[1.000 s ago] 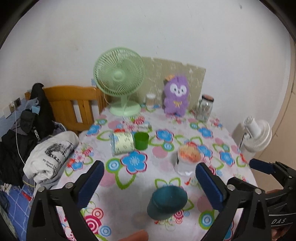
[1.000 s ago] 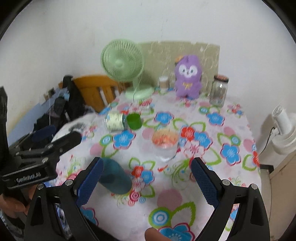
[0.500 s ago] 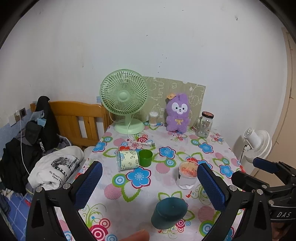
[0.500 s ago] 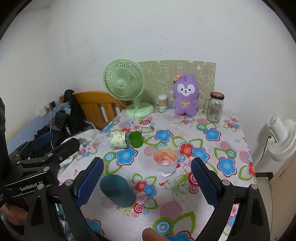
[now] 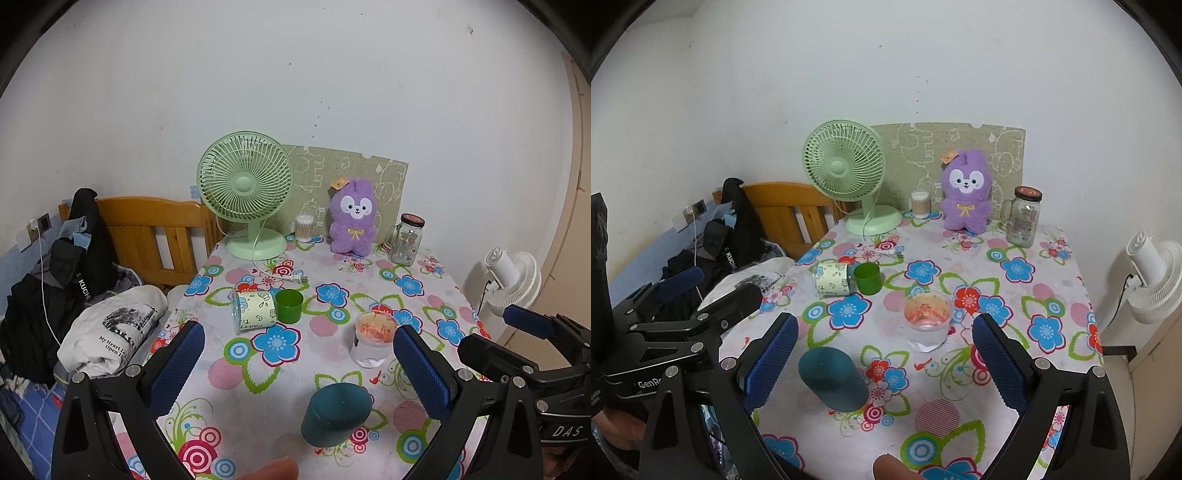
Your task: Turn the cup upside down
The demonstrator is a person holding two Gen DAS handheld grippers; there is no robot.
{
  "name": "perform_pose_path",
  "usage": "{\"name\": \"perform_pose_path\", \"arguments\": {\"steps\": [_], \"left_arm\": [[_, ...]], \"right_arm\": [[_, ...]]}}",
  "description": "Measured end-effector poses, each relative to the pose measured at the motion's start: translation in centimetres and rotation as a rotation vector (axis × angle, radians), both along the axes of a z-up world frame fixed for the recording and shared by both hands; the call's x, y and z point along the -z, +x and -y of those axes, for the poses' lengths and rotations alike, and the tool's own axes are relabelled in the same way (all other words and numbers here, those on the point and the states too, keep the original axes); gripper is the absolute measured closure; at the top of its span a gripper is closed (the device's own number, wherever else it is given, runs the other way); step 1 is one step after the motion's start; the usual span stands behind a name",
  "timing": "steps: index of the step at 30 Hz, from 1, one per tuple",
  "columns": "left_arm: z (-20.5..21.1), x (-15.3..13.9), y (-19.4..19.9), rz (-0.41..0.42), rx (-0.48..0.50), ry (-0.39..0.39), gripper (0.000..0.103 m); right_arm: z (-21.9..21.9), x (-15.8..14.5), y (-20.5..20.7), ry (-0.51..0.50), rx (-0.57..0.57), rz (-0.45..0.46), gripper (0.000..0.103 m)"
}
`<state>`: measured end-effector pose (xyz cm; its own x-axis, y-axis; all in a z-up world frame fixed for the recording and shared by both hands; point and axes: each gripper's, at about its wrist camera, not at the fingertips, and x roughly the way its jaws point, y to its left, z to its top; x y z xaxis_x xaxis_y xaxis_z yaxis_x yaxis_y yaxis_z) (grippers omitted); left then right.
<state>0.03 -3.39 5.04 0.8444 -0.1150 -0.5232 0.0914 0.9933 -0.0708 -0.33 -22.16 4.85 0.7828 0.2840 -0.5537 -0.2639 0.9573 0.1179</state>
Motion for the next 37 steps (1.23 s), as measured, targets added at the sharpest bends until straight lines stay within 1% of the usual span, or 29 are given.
{"name": "perform_pose_path", "arguments": {"steps": [8,16,37], "left_arm": [[-0.1,0.23,-0.09,-0.014,-0.001,0.006,0.0],[-0.03,0.18,-0.01,-0.014,-0.001,0.008,0.0],[-0.01,0.02,0.03,-0.008,0.0,0.01,0.0]], "right_arm": [[-0.1,0.24,0.3,-0.001,-0.002,-0.011,0.006],[0.1,0.13,0.11,0.001,0.011,0.001,0.006],[0.21,0.11,0.09,0.002,0.009,-0.004,0.006]]}}
